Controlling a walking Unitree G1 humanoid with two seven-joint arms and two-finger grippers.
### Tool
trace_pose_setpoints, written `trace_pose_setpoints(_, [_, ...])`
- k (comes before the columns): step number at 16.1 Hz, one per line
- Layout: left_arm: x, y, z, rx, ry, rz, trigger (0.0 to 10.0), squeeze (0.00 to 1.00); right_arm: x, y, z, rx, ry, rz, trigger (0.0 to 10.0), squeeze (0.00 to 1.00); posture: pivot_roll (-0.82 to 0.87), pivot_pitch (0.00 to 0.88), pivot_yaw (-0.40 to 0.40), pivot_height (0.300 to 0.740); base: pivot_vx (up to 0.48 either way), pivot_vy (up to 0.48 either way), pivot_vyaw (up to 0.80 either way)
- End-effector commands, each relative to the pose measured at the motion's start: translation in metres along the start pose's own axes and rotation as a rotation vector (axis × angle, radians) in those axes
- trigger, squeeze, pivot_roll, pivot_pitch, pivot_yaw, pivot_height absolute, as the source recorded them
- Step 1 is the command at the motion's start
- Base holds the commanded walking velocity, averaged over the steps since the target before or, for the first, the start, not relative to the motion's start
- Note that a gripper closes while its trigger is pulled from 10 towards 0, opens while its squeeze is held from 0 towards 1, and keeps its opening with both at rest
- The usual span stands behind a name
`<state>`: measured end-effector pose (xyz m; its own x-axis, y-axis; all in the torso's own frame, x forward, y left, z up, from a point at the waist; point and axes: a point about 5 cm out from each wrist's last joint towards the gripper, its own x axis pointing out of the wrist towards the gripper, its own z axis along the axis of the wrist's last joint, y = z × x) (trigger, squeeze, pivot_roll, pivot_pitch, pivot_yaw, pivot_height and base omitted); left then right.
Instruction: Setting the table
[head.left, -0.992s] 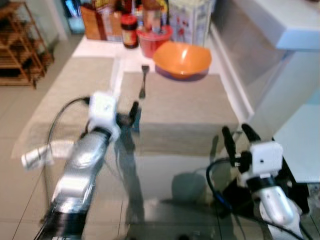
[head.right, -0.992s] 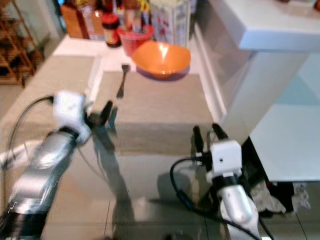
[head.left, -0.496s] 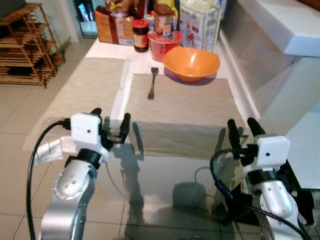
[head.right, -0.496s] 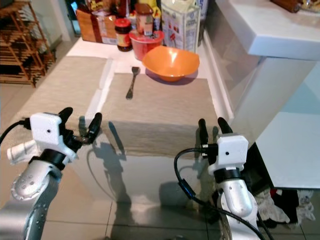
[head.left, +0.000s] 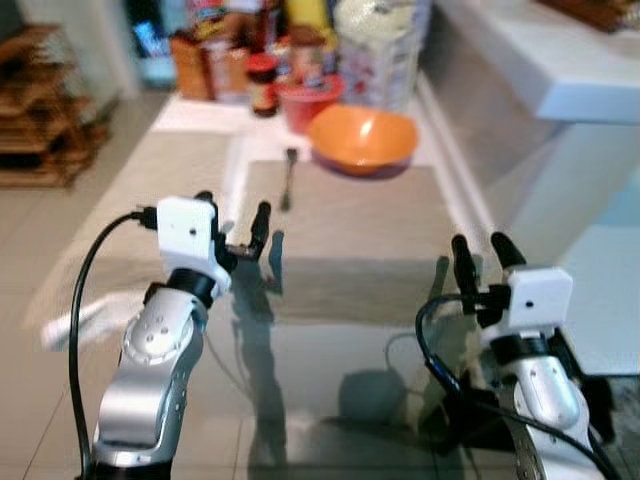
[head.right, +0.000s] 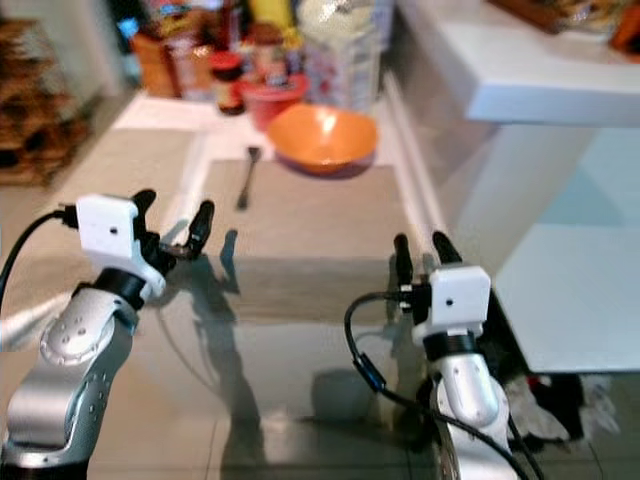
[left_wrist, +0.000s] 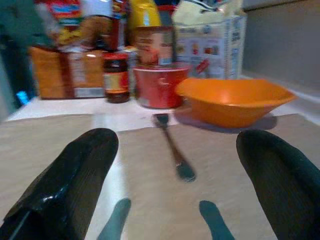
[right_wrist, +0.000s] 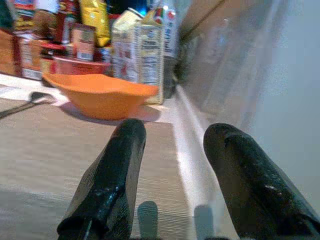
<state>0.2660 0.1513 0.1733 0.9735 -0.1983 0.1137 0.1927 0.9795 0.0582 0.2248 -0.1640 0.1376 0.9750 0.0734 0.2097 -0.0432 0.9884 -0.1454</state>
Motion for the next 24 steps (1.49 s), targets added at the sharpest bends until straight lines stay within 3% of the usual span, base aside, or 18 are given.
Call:
trace_pose_setpoints(1, [0.004,-0.003,0.000,0.000,0.012,-0.002,10.0,0.00,0.001,0.000,-0.001,-0.011,0.000,0.007,10.0,0.00,-0.09,0.000,-0.012,0.740,0.480,0.000,0.00])
trace_pose_setpoints(7, [0.009,-0.003,0.000,0.004,0.023,0.018,10.0,0.00,0.000,0.002,-0.003,-0.015,0.008,0.023,10.0,0.00,-0.09,0.000,-0.013,0.740,0.459,0.000,0.00])
trace_pose_setpoints(12, [0.025,-0.001,0.013,0.029,-0.001,0.028,10.0,0.00,0.000,0.003,-0.004,-0.013,0.010,0.030,10.0,0.00,-0.09,0.000,-0.012,0.740,0.000,0.000,0.00])
trace_pose_setpoints(17, [0.071,0.001,0.034,0.026,0.055,-0.001,10.0,0.00,0.000,0.002,-0.003,-0.017,0.007,0.029,10.0,0.00,-0.10,0.004,-0.009,0.740,0.000,0.000,0.00])
trace_pose_setpoints(21, [0.111,-0.017,0.035,-0.006,0.173,-0.096,10.0,0.00,-0.007,0.002,0.000,-0.024,0.004,0.020,10.0,0.00,-0.13,0.023,0.011,0.740,0.000,0.000,0.00])
trace_pose_setpoints(24, [0.133,-0.032,0.037,0.038,0.199,-0.121,10.0,0.00,-0.020,0.003,0.004,-0.030,0.016,0.007,10.0,0.00,-0.17,0.057,0.032,0.740,0.000,0.000,0.00])
